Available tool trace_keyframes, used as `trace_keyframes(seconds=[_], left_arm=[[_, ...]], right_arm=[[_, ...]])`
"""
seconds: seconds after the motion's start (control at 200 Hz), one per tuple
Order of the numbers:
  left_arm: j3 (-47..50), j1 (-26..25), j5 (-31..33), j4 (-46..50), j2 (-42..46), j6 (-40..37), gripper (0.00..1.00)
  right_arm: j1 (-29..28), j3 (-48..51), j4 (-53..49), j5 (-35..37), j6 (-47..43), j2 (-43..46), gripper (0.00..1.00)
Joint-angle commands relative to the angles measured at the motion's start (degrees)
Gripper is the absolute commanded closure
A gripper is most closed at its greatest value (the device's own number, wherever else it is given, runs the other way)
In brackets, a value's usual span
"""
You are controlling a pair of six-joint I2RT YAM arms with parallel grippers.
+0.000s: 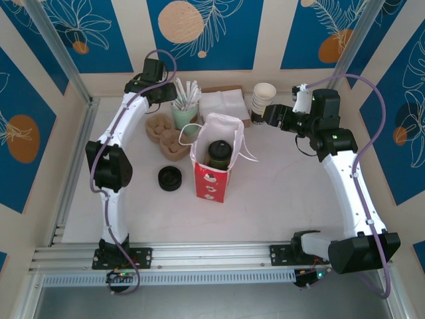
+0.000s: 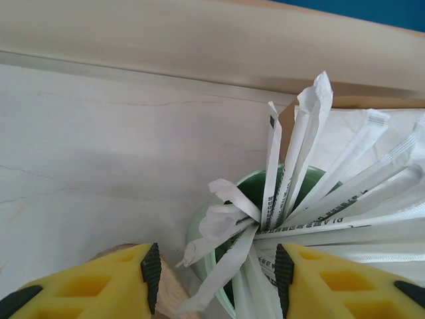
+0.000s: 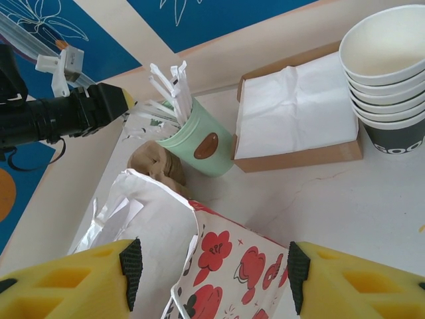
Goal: Pack the takeout coffee
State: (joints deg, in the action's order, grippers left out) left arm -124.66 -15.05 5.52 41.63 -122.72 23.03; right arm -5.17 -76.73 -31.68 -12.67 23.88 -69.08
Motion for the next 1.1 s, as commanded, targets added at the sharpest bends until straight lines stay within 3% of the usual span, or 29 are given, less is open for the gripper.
trace_keyframes(seconds=[0.0, 0.575, 0.84, 1.095], left_arm=[[-2.28, 0.81, -2.53, 0.0, -0.51, 0.79, 0.51], [-2.96, -0.58, -3.6, 0.32, -0.33, 0.61, 0.54], [-2.95, -1.78, -0.95, 0.91, 1.02, -0.44, 0.49], [-3.04, -2.44, -0.91, 0.98, 1.56, -0.5, 0.5]], right_arm=[[0.5, 0.2, 0.32, -1.13, -1.09, -0.66, 0.38], [1.87, 1.46, 0.65, -2.08, -0.99, -0.97, 0.38], [2.42, 2.02, 0.65, -2.58, -0.84, -0.81, 0.38], [2.88, 2.68, 0.7, -3.11, -0.43, -0.45, 0.38]])
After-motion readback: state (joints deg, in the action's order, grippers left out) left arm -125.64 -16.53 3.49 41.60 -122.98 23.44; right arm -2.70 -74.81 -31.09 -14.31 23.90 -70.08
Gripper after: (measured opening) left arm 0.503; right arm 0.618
